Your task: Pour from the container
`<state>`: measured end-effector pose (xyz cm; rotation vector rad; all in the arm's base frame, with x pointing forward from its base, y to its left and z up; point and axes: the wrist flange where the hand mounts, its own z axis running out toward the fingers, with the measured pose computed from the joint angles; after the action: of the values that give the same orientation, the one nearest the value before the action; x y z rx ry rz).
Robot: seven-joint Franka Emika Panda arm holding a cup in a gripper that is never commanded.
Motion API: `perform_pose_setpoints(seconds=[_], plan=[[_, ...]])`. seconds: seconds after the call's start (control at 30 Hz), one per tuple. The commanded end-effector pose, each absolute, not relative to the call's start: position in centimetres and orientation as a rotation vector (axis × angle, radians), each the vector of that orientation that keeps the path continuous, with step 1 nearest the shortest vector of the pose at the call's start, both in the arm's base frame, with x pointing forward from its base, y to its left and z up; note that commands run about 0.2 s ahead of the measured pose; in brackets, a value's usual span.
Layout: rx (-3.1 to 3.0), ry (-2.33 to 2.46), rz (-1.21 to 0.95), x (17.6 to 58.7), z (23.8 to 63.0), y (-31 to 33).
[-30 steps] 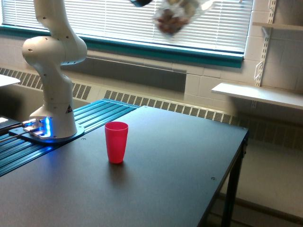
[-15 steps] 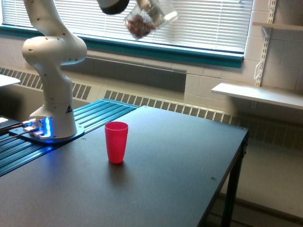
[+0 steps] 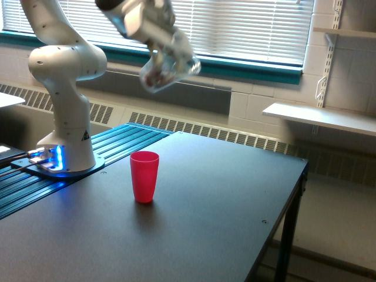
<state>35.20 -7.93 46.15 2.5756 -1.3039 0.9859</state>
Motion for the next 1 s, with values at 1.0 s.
perform_pose_setpoints(seconds=[1.0], plan=[[2.646,-1.48,0.556,27.1,42.5,-10.4]])
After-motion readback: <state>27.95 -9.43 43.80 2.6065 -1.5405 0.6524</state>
